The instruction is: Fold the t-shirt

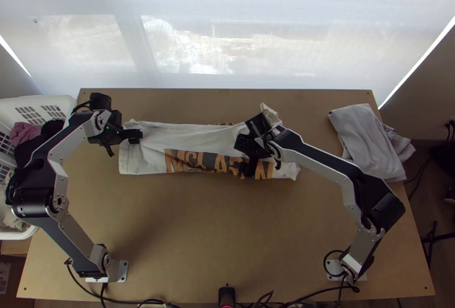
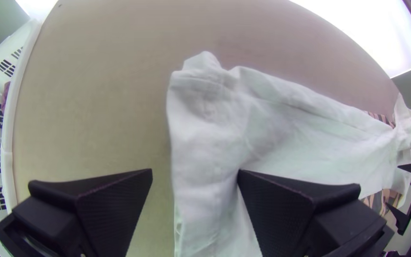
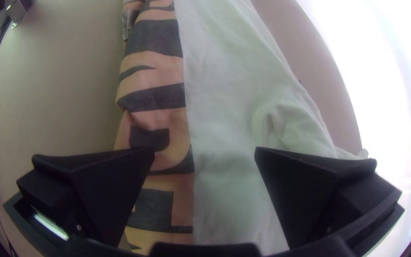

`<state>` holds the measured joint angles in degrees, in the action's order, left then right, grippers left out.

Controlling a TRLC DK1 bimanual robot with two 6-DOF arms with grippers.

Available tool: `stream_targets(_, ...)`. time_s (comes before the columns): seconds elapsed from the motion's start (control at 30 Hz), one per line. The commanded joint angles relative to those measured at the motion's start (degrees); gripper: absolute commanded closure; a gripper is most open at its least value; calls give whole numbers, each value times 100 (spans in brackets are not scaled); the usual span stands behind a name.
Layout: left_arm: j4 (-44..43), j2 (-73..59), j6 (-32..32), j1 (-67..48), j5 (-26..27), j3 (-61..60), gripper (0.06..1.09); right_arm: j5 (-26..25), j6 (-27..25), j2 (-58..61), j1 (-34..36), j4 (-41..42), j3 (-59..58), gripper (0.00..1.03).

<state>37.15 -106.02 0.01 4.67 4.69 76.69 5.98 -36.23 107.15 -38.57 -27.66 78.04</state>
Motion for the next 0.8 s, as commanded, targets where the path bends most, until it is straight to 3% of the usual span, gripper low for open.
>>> stream_targets(0.0, -85, -244, -10, 43, -21, 22, 21, -193, -244, -45, 25, -451, 185, 5)
stream_targets(0.4, 372, -464, -300, -326, 744, 224, 21, -413, -236, 69, -37, -635, 502, 5)
stream_targets(0.63, 706, -411, -388, -563, 893, 330, 21, -475, -236, 104, -37, -644, 642, 5)
stream_targets(0.73, 759, -402, -414, -634, 937, 330, 36, -492, -236, 139, -37, -653, 730, 5)
stream_targets(0.77, 759, -411, -414, -642, 955, 330, 46, -492, -236, 157, -37, -653, 757, 5)
